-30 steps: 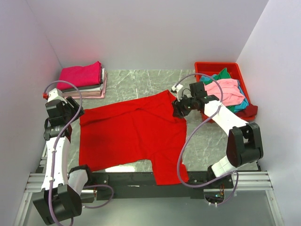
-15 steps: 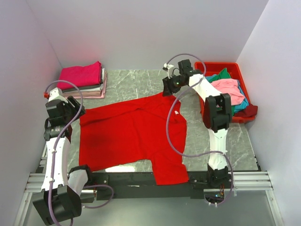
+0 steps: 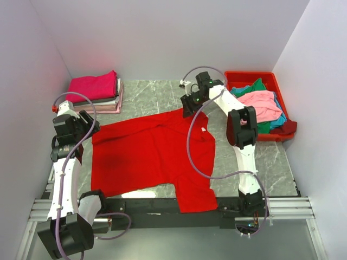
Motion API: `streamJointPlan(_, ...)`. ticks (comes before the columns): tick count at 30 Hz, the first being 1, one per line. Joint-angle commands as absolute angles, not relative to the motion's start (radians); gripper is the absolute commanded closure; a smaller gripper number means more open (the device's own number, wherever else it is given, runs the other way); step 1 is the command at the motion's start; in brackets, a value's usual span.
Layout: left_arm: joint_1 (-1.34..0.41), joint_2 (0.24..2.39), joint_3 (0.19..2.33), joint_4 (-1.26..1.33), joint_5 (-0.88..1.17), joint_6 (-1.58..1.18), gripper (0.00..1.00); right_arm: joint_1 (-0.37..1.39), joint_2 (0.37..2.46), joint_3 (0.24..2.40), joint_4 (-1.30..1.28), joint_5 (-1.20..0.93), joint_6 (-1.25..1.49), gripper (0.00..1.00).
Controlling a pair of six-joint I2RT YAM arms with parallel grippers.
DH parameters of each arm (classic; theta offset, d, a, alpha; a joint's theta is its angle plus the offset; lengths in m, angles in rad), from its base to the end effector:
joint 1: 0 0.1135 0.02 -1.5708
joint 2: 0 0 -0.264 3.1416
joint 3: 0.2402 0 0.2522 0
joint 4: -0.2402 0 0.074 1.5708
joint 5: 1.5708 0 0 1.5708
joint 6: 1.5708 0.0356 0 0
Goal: Fold and stack the t-shirts
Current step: Fold the tshirt
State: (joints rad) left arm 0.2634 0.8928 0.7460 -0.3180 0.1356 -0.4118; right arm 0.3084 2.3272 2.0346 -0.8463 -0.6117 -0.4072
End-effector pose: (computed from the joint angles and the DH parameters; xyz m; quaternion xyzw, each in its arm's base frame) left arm 0.1974 0.0483 0.2937 -0.2476 0.8129 -0.0963 0.5183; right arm 0.4666 0.1701 0.1986 -0.3866 0.8499 0.2837 0.2186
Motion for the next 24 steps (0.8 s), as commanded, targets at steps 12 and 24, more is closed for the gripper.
streamJointPlan(12,0.255,0.881,0.750,-0.278,0.155,-0.403,0.33,0.341,2.392,2.112,-0.937,-0.549,-0.445,0.56)
streamJointPlan(24,0.255,0.879,0.752,-0.276,0.152,-0.403,0.33,0.386,2.183,1.936,-0.927,-0.612,-0.471,0.94)
